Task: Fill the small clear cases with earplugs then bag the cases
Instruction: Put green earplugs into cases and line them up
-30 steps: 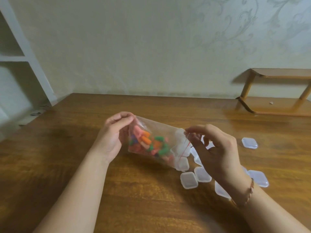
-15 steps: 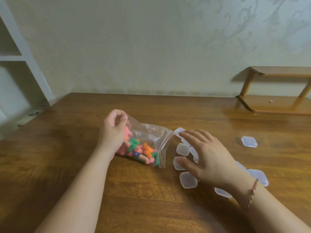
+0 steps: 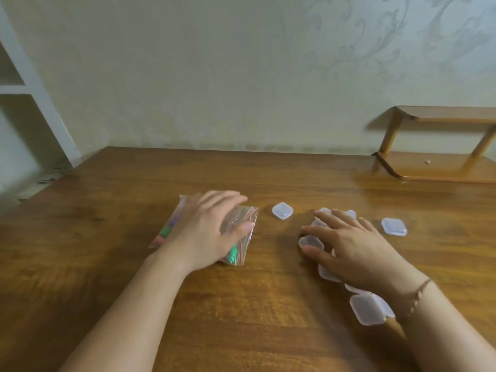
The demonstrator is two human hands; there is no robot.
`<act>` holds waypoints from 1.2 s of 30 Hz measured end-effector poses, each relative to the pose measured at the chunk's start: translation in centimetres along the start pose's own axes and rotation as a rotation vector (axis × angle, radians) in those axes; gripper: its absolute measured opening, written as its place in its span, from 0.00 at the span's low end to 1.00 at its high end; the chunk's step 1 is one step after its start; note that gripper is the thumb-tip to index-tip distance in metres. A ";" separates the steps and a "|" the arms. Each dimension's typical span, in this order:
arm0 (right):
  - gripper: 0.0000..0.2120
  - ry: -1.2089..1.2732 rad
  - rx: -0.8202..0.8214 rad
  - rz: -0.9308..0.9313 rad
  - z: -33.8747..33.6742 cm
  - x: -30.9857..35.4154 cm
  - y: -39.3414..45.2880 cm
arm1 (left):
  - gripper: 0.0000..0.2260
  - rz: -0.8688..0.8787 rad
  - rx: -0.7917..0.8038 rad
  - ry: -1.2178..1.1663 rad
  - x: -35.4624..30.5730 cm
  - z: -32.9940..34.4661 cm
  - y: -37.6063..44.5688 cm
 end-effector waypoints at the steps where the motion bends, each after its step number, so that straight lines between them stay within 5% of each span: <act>1: 0.27 0.008 -0.009 0.007 -0.4 -0.4 0.0 | 0.31 0.035 0.062 0.029 -0.8 0.7 -0.1; 7: 0.30 0.028 -0.130 -0.039 -2.3 0.4 -0.6 | 0.25 0.109 0.183 0.047 -1.8 0.8 -0.8; 11: 0.22 0.034 -0.102 -0.061 -1.9 0.7 -0.4 | 0.25 0.078 0.185 0.017 -0.2 0.2 -1.0; 16: 0.18 -0.019 -0.149 -0.139 -2.0 1.9 -0.5 | 0.18 0.083 -0.109 -0.115 -2.1 -1.5 -1.0; 19: 0.18 0.103 -0.338 -0.291 -3.1 3.5 -1.2 | 0.13 -0.032 -0.257 -0.457 -3.4 -2.2 -1.5; 21: 0.18 0.356 -0.488 -0.407 -4.7 4.4 -2.2 | 0.16 -0.172 -0.073 -0.822 -4.0 -0.7 -1.5; 25: 0.14 0.678 -0.499 -0.596 -5.6 6.2 -3.4 | 0.14 -0.254 0.412 -1.490 -6.9 1.4 -2.2; 31: 0.07 0.631 -0.612 -0.675 -5.2 7.1 -3.8 | 0.20 -0.253 0.441 -1.895 -7.3 1.7 -2.2; 36: 0.05 0.591 -0.760 -0.645 -5.6 7.0 -4.4 | 0.23 -0.305 0.328 -1.951 -6.8 1.7 -1.9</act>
Point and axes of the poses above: each hand's wrist, its own y-axis towards the middle knuckle, its own z-axis out of the palm, x = y × z, the point moved 8 cm from there along y, towards the middle knuckle, and after that the axes turned 10 degrees about y, right-handed, at the moved point
